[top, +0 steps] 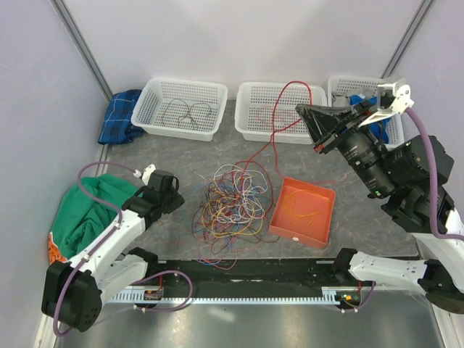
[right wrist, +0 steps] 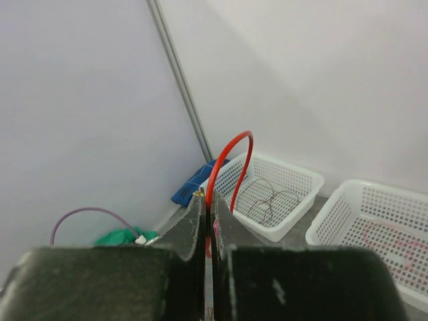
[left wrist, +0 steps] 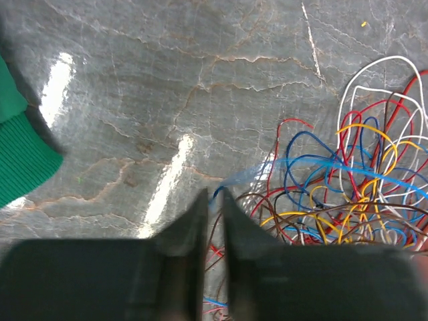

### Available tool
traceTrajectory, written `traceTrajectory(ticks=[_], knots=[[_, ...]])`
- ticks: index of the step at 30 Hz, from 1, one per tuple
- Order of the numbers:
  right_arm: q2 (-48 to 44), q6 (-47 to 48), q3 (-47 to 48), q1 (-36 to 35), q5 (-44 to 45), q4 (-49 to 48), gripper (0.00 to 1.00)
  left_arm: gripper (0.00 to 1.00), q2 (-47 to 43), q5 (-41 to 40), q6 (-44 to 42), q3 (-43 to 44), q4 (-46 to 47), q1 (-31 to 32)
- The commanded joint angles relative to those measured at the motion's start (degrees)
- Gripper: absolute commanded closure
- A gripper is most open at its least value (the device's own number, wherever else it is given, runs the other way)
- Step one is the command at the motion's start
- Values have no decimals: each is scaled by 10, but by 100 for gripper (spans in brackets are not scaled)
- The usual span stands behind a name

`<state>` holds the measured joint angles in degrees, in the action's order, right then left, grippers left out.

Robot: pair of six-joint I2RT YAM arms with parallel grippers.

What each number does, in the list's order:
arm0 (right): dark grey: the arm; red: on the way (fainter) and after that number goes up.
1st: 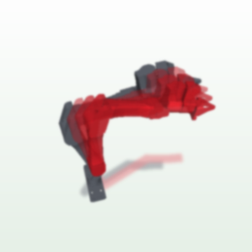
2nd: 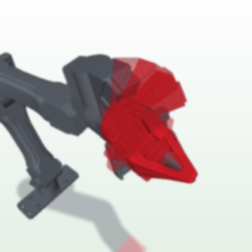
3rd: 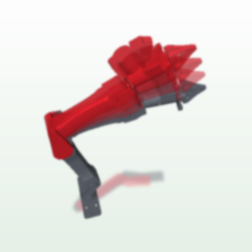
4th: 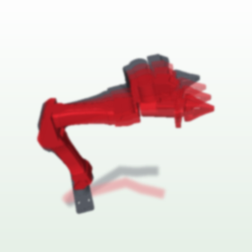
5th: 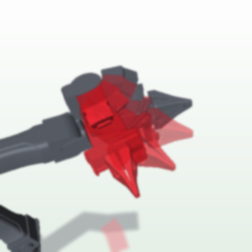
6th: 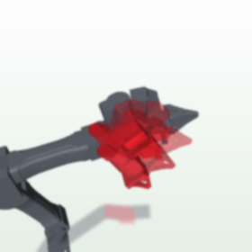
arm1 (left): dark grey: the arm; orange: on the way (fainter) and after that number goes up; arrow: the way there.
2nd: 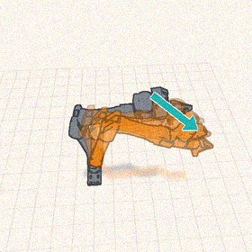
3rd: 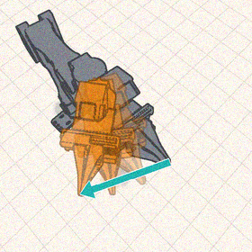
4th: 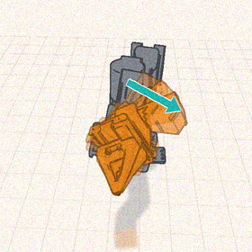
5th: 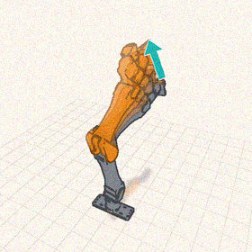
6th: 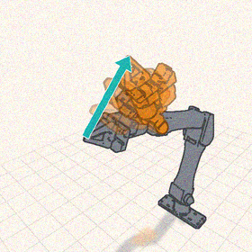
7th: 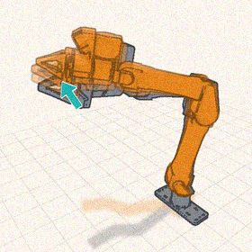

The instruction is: Untangle the cables

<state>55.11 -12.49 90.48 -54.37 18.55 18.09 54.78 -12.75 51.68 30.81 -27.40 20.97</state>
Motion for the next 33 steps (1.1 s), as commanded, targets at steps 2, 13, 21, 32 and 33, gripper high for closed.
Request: traceTrajectory(ticks=[2,13,21,32,33], knots=[[19,48,59,1,48,-13,100,32,20,35,13,-1,31,-2],[41,34,55,1,45,-15,100,9,-129,176,-31,6,197,6],[38,17,37,1,27,-16,100,13,-143,176,-150,-41,423,133],[36,10,11,1,18,-13,100,13,44,130,-237,33,426,268],[35,10,9,1,16,-12,100,14,64,108,-237,41,426,268]])
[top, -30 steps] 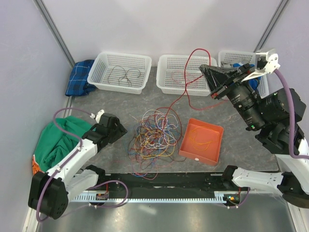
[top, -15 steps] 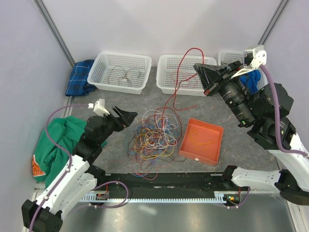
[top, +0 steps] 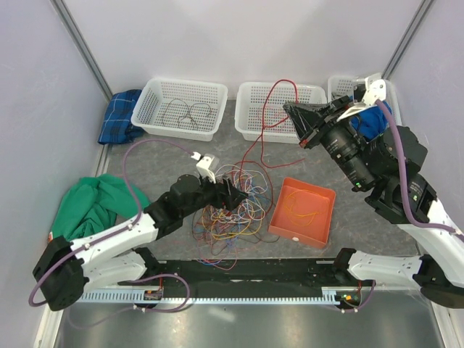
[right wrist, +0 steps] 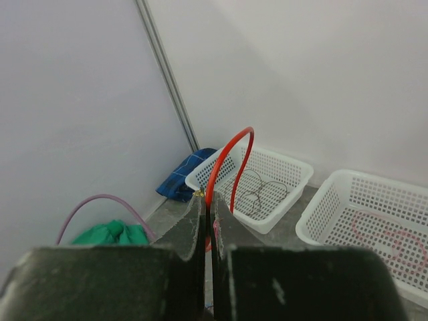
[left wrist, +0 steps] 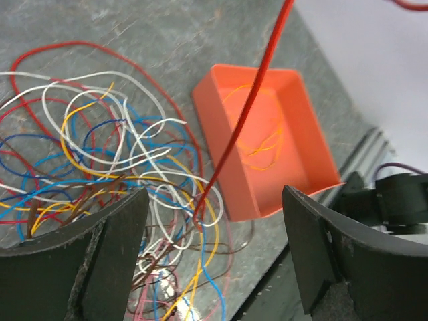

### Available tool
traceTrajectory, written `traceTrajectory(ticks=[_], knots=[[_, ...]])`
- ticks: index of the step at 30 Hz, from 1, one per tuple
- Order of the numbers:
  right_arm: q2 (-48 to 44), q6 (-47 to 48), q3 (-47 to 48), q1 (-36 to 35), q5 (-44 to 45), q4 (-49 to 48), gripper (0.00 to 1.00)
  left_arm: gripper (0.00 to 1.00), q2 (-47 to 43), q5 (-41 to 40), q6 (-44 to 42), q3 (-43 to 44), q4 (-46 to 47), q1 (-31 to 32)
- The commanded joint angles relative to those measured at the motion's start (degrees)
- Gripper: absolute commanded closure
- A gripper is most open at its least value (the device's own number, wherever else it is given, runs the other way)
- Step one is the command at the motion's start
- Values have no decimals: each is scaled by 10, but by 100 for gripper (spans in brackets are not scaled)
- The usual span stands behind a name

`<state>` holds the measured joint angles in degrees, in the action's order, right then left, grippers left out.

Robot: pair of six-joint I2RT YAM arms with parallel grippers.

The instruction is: Untangle the cables

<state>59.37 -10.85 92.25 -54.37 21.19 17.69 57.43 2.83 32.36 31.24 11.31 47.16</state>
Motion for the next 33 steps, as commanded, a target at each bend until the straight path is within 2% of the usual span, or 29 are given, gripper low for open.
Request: traceTrajectory(ticks=[1,5,7,8,10,11,12,17,21,26,33], knots=[[-8,-7,-11,1,-12,-7,100,14,49,-55,-43,42,39,7],[-14,-9,-21,1,-18,-9,100,20,93,-99,-25,69,41,6],[-20,-10,-29,1,-17,-8,100,29,121,-103,-27,90,42,6],[-22,-10,-31,1,-17,-7,100,43,130,-102,-29,98,37,6],[-30,-8,-40,1,-14,-8,100,62,146,-102,-35,122,29,6],[-35,-8,-43,1,-11,-8,100,84,147,-105,-39,128,26,6],[-42,-7,-45,1,-8,-8,100,97,144,-108,-47,138,14,6],[-68,0,-67,1,14,-4,100,98,60,-161,-65,188,-49,6],[-88,1,-101,1,32,-4,100,98,24,-180,-96,341,-139,6],[-95,-9,-131,1,32,-10,100,98,34,-160,-114,510,-211,6],[-97,-36,-171,1,10,-16,100,98,74,-148,-147,657,-223,6]])
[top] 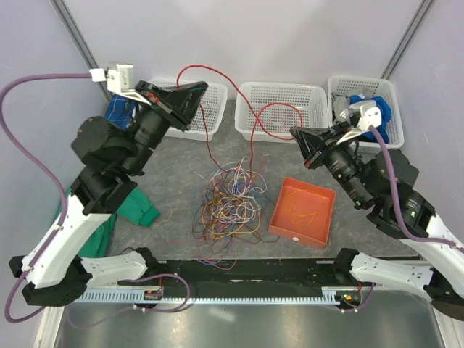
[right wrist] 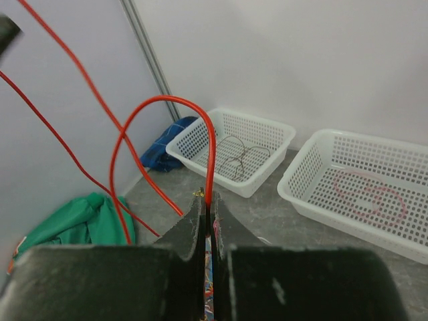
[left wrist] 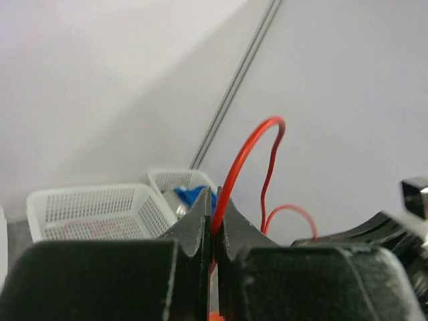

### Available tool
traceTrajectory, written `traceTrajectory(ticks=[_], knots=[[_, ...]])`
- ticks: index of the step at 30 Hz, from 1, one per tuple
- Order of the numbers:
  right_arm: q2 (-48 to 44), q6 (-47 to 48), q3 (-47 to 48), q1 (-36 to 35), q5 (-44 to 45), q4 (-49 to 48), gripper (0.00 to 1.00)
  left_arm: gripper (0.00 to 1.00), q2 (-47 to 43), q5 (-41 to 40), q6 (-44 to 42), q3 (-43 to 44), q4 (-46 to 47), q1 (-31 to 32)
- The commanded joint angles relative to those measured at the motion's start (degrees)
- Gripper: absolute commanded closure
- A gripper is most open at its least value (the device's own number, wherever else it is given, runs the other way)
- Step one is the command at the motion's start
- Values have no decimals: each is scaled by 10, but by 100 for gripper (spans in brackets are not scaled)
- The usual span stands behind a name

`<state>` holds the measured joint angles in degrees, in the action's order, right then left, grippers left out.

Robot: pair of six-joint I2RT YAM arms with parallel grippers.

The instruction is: Untangle the cables

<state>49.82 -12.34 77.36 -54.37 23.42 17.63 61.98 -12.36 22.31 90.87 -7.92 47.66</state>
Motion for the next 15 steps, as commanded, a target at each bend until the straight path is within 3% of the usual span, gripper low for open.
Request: traceTrajectory(ticks=[1,10,15], knots=[[-3,-24,-29,1,-19,-18,100,98,42,7,-50,78,-32,1],[38,-58,-94,1,-147,-66,100,98,125,86,-36,250,-44,1],[71,-71,-117,1,-166,-85,100,98,169,102,-34,340,-61,1]])
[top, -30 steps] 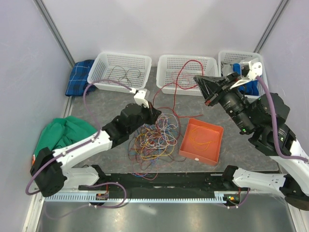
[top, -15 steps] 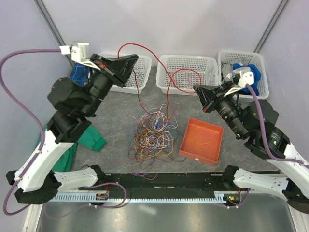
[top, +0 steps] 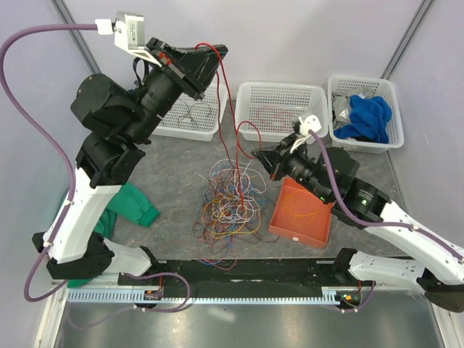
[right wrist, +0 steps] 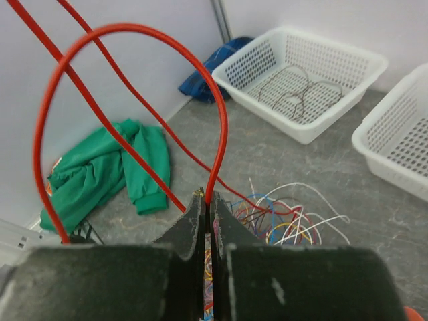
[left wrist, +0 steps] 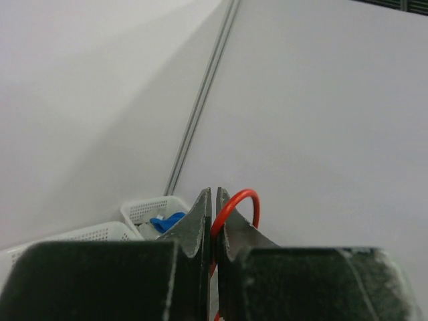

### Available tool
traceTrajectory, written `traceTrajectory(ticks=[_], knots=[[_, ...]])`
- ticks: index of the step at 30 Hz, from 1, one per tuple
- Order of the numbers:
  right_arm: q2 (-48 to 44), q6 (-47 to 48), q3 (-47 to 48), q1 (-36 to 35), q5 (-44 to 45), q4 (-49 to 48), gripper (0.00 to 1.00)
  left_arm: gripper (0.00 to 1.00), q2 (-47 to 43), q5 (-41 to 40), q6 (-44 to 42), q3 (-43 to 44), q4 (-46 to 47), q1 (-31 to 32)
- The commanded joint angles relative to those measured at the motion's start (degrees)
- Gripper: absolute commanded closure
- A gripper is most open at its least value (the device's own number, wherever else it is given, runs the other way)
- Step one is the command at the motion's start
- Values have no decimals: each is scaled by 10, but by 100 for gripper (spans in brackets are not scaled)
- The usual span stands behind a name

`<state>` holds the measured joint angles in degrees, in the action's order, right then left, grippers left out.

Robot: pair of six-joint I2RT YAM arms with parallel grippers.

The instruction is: Untangle the cables

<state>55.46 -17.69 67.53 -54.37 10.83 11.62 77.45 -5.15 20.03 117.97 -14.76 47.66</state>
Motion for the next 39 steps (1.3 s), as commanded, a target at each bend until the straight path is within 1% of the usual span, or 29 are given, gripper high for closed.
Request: traceTrajectory(ticks=[1,2,3,4,5,9,10,12,13,15,16,19,22,26,29,31,32,33,35,36,37,38,39], knots=[[16,-17,-21,1,-40,-24,99,98,16,30,-12,77,6,1],[17,-16,-23,1,-39,-26,97,98,19,30,-13,88,5,1],[16,-16,-27,0,-40,-28,97,98,23,30,-13,91,5,1],[15,-15,-29,1,-40,-35,99,98,25,30,-12,96,5,1],[12,-15,-33,1,-41,-41,100,98,28,31,-10,99,5,1],[13,-15,-55,1,-62,-78,100,98,42,48,11,110,10,1],[16,-16,-57,1,-72,-91,91,98,48,50,14,116,11,1],[19,-15,-69,1,-94,-106,79,98,54,62,21,121,11,1],[23,-15,-73,1,-94,-112,65,98,59,64,22,127,11,1],[29,-11,-83,1,-92,-130,58,98,60,66,27,131,12,1],[37,-7,-85,1,-86,-136,52,98,62,69,29,135,12,1],[60,4,-92,1,-78,-155,44,98,65,75,33,140,11,1],[93,12,-93,1,-64,-176,40,98,64,75,36,139,12,1],[136,25,-87,1,-28,-200,37,98,60,81,41,139,12,1],[163,30,-87,1,-6,-229,39,98,57,82,41,138,7,1],[183,35,-86,1,3,-252,43,98,53,80,39,133,4,1],[187,36,-86,1,7,-260,48,98,51,80,38,130,2,1],[190,41,-86,1,18,-273,61,98,48,78,37,120,2,1],[185,43,-83,1,32,-280,79,98,36,67,32,108,2,1],[179,45,-80,1,45,-275,93,98,31,62,28,95,2,1],[164,47,-76,1,52,-270,98,98,20,54,19,87,2,1],[154,49,-64,1,59,-263,100,98,14,53,14,78,5,1],[144,51,-55,1,80,-243,100,98,7,34,10,54,9,1]])
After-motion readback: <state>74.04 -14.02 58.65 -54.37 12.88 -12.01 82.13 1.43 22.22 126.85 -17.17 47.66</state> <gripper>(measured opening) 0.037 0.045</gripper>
